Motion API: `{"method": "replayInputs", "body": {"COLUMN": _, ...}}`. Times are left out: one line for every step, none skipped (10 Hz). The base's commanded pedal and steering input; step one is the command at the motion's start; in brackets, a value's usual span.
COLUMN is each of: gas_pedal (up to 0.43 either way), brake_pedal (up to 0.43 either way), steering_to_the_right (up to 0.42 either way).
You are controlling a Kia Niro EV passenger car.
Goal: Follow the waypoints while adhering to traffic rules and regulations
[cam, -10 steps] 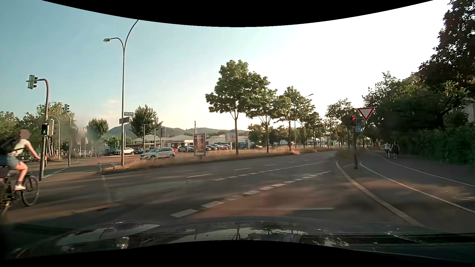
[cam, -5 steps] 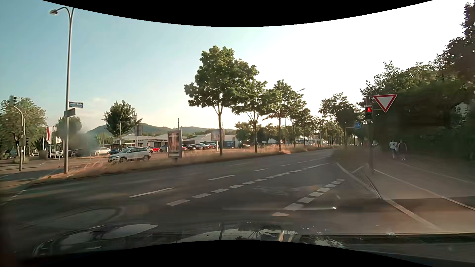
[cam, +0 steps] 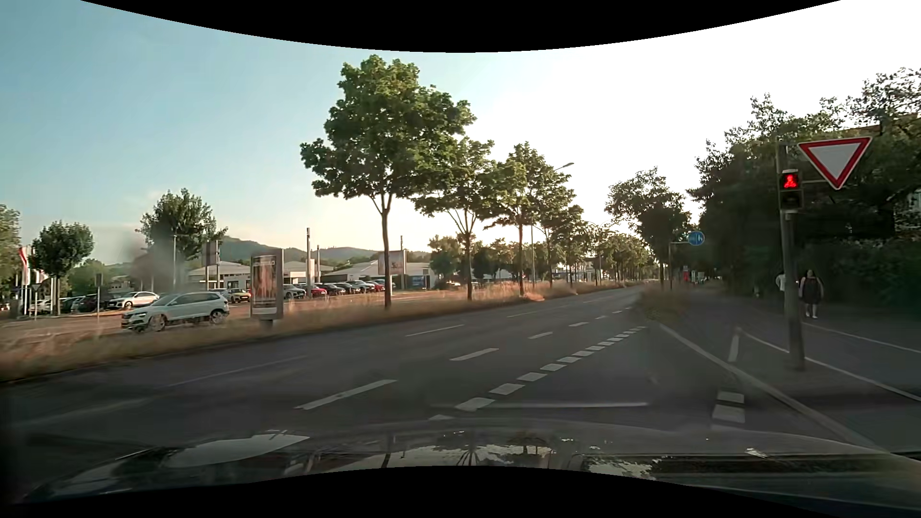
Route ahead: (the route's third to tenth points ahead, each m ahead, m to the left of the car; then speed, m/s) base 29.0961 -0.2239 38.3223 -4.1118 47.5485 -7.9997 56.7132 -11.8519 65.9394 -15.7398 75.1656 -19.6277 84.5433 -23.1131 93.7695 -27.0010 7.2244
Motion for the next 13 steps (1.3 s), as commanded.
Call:
{"method": "replayInputs", "body": {"gas_pedal": 0.157, "brake_pedal": 0.0, "steering_to_the_right": 0.071}}
{"method": "replayInputs", "body": {"gas_pedal": 0.157, "brake_pedal": 0.0, "steering_to_the_right": 0.073}}
{"method": "replayInputs", "body": {"gas_pedal": 0.15, "brake_pedal": 0.0, "steering_to_the_right": 0.078}}
{"method": "replayInputs", "body": {"gas_pedal": 0.15, "brake_pedal": 0.0, "steering_to_the_right": 0.083}}
{"method": "replayInputs", "body": {"gas_pedal": 0.15, "brake_pedal": 0.0, "steering_to_the_right": 0.088}}
{"method": "replayInputs", "body": {"gas_pedal": 0.15, "brake_pedal": 0.0, "steering_to_the_right": 0.092}}
{"method": "replayInputs", "body": {"gas_pedal": 0.15, "brake_pedal": 0.0, "steering_to_the_right": 0.093}}
{"method": "replayInputs", "body": {"gas_pedal": 0.15, "brake_pedal": 0.0, "steering_to_the_right": 0.093}}
{"method": "replayInputs", "body": {"gas_pedal": 0.15, "brake_pedal": 0.0, "steering_to_the_right": 0.093}}
{"method": "replayInputs", "body": {"gas_pedal": 0.15, "brake_pedal": 0.0, "steering_to_the_right": 0.093}}
{"method": "replayInputs", "body": {"gas_pedal": 0.15, "brake_pedal": 0.0, "steering_to_the_right": 0.092}}
{"method": "replayInputs", "body": {"gas_pedal": 0.15, "brake_pedal": 0.0, "steering_to_the_right": 0.092}}
{"method": "replayInputs", "body": {"gas_pedal": 0.15, "brake_pedal": 0.0, "steering_to_the_right": 0.091}}
